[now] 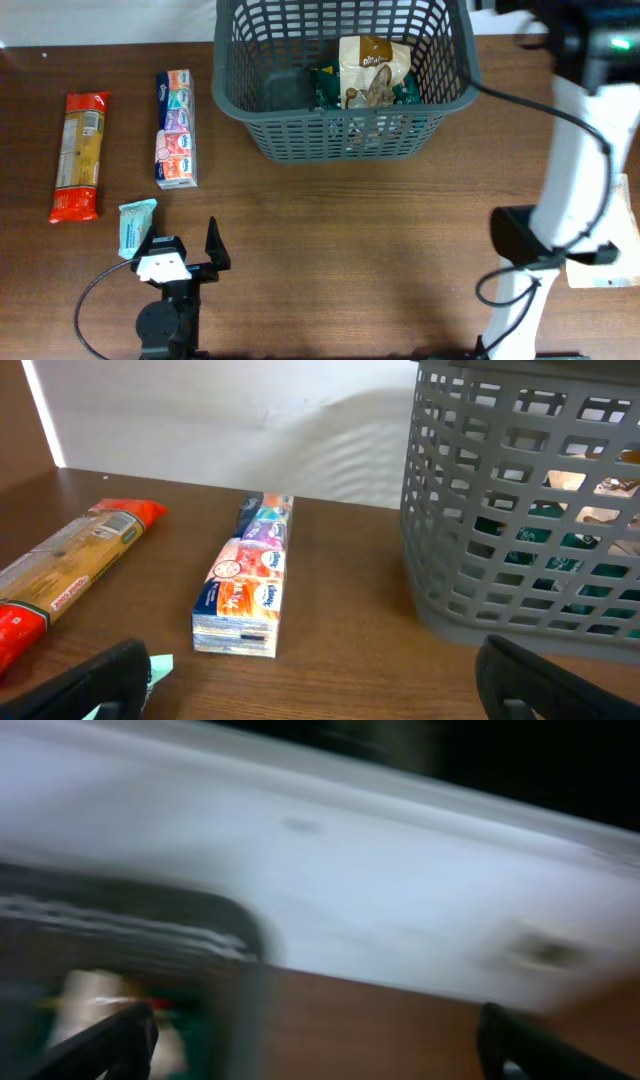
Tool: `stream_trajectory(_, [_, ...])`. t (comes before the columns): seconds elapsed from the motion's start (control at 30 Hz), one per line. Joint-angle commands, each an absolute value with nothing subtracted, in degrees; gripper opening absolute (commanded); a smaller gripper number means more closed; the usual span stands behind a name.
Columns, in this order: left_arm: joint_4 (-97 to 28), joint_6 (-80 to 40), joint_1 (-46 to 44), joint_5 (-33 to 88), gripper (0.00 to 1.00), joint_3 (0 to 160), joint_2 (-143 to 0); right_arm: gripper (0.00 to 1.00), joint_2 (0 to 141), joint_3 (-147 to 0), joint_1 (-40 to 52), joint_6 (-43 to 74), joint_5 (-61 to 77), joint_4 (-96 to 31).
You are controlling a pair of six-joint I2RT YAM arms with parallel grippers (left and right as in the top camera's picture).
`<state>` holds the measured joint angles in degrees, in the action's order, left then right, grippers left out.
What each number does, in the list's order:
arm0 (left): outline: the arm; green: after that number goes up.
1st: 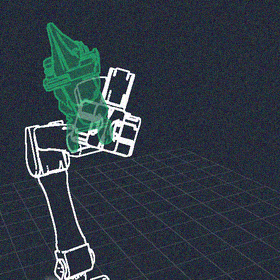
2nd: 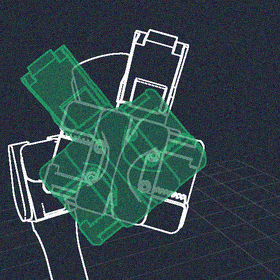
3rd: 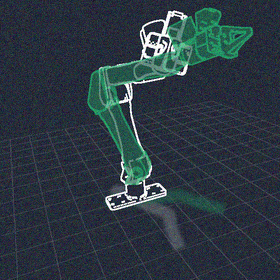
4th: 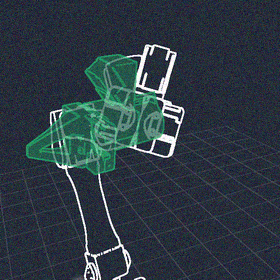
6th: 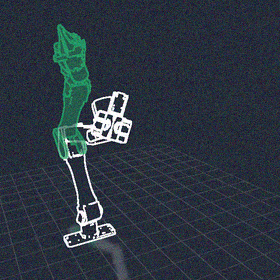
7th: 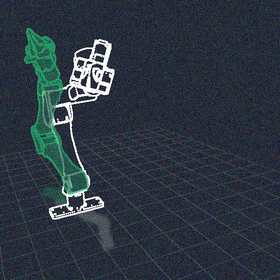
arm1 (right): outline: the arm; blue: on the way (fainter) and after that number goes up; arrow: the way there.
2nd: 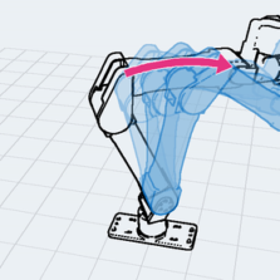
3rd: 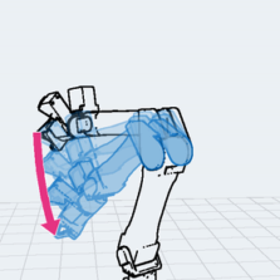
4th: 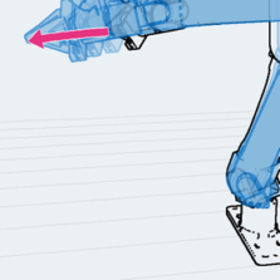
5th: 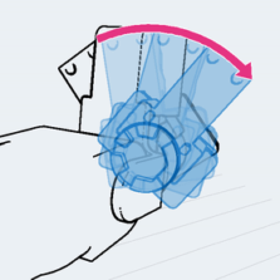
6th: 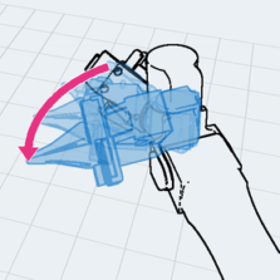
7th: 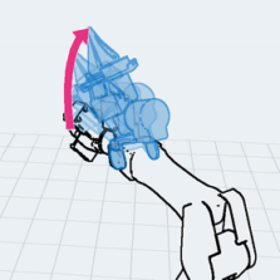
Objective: Pack container
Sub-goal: 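Move the right gripper toward the beige pouch on the right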
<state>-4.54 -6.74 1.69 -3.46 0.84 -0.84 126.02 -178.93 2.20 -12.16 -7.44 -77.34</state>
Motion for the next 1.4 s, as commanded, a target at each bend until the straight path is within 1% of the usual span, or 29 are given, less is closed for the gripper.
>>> stream_trajectory(0.0, [-4.43,-6.83,2.04,-3.9,0.99,0.51,-0.36,0.99,121.58,-179.96,-2.96,-10.7,-19.16,-81.47])
stream_trajectory(0.17, [-4.43,-6.83,2.04,-3.9,0.99,0.51,-0.36,0.99,120.29,-179.94,-10.15,-6.15,-19.05,-90.94])
stream_trajectory(0.33, [-4.43,-6.83,2.04,-3.9,0.99,0.51,-0.36,0.99,120.36,-178.78,-16.16,-2.15,-18.24,-97.32])
stream_trajectory(0.6, [-4.43,-6.83,2.04,-3.9,0.99,0.51,-0.36,0.99,120.36,-172.07,-19.75,1.23,-19.27,-97.32])
stream_trajectory(0.77, [-4.43,-6.83,2.04,-3.9,0.99,0.51,-0.36,0.99,120.36,-161.1,-22.79,6.68,-22.15,-97.34])
stream_trajectory(1.0, [-4.43,-6.83,2.04,-3.9,0.99,0.51,-0.36,0.99,120.14,-143.06,-28.73,22.85,-22.65,-97.34])
stream_trajectory(1.07, [-4.43,-6.83,2.04,-3.9,0.99,0.51,-0.36,0.99,120.14,-139.61,-29.93,25.52,-21.8,-97.34])
stream_trajectory(1.2, [-4.43,-6.83,2.04,-3.9,0.99,0.51,-0.36,0.99,120.14,-134.23,-31.22,28.01,-21.3,-97.3])
stream_trajectory(1.37, [-4.43,-6.83,2.04,-3.9,0.99,0.51,-0.36,0.99,120.14,-130.65,-31.14,27.66,-20.64,-96.66])
